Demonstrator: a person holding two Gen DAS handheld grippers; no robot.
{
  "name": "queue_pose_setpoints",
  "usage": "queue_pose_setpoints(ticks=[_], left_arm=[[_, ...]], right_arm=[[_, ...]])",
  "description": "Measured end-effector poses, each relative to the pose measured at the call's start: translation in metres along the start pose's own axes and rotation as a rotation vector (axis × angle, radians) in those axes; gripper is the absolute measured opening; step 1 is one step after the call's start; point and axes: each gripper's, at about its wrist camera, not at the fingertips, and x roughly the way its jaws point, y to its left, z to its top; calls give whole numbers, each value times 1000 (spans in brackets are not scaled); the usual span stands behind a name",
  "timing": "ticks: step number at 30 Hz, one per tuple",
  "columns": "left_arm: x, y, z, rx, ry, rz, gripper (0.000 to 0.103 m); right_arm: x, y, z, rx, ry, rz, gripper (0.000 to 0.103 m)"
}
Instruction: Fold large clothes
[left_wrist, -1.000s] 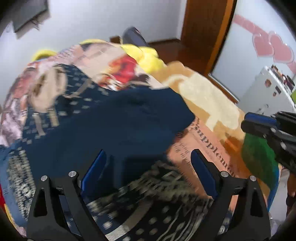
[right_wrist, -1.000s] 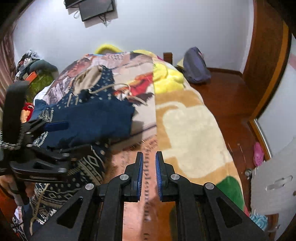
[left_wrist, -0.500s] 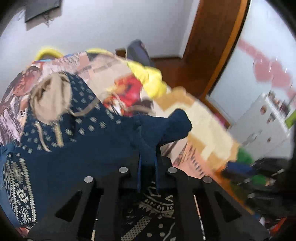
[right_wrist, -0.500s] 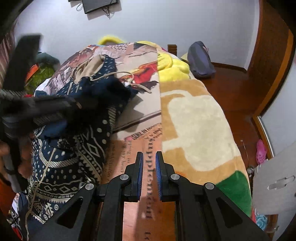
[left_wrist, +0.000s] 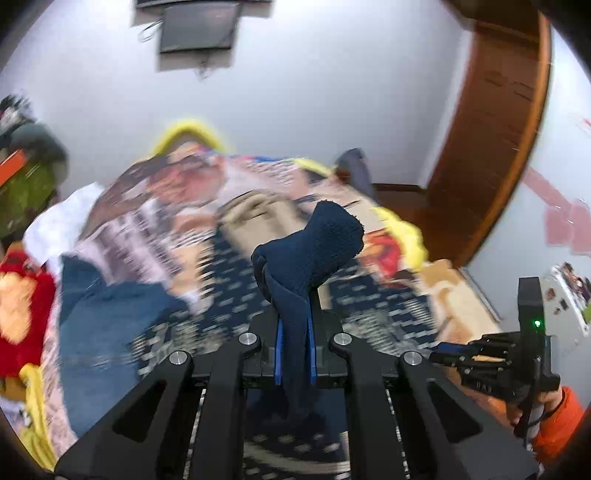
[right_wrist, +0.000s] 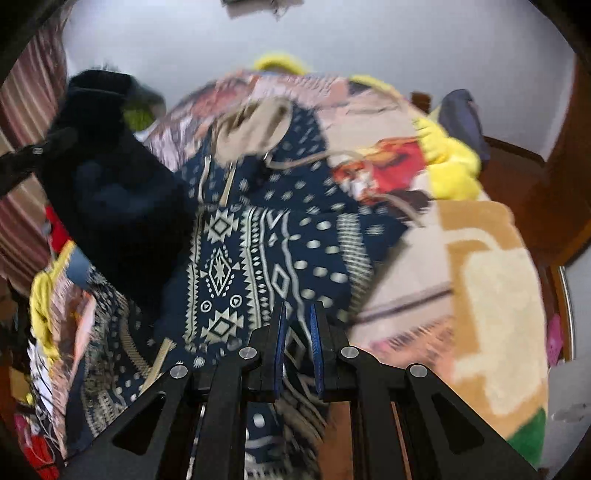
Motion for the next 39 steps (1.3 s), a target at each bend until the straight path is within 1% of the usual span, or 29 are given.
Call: queue_pose_setpoints(ticks=[2, 4, 7, 11, 14, 17, 20, 22, 23, 24, 25, 26, 27, 28, 29, 30, 31, 33, 34, 35, 38, 39], left_arm=[[2, 27, -12, -21, 19, 52, 9], [4, 48, -23, -42, 38, 89, 9], [8, 76, -38, -78, 65, 126, 9], [16, 110, -58, -108, 106, 178, 9], [22, 133, -75, -139, 140, 178, 9], [29, 147, -93, -165, 176, 180, 10], [39, 158, -112, -200, 224, 182, 13], [46, 160, -120, -194, 249, 208, 21], [48, 162, -124, -189, 259, 225, 23], [49, 163, -128, -184, 268, 240, 27], [48, 165, -131, -182, 268, 249, 31], [46, 166, -134, -180, 265, 257, 33], [44, 168, -135, -178, 263, 266, 37], [40, 169, -136, -175, 264, 276, 39], [37, 169, -136, -166, 263, 291, 40], [33, 169, -136, -154, 263, 311, 40], [29, 167, -136, -128, 263, 344, 40], [20, 165, -134, -82, 256, 397, 43], [15, 165, -132, -76, 249, 408, 45], [11, 165, -130, -78, 244, 408, 46], [0, 157, -119, -81, 215, 381, 49], [-4, 150, -112, -71, 200, 370, 54]], right_arm=[[33, 8, 4, -56, 77, -51, 9], [56, 11, 1, -112, 123, -117, 9], [59, 14, -1, -138, 99, -132, 9], [57, 22, -3, -187, 78, -245, 9], [56, 25, -7, -206, 58, -292, 9], [53, 27, -12, -233, 41, -341, 9], [52, 27, -16, -252, 26, -368, 9], [53, 26, -18, -263, 21, -391, 9], [53, 25, -18, -265, 17, -400, 9], [53, 23, -19, -263, 11, -421, 9], [52, 19, -20, -259, 7, -465, 17], [51, 12, -20, -248, -13, -509, 36], [48, 6, -21, -237, -38, -566, 83], [45, -4, -20, -222, -62, -591, 97], [42, -15, -19, -195, -50, -549, 96], [35, -26, -17, -137, -28, -479, 96], [29, -32, -16, -107, -26, -447, 96], [15, -32, -15, -106, -43, -413, 96], [7, -30, -14, -111, -60, -396, 96], [0, -26, -13, -112, -74, -368, 96], [-19, -12, -5, -90, -99, -228, 97], [-20, -5, 0, -81, -98, -190, 97]])
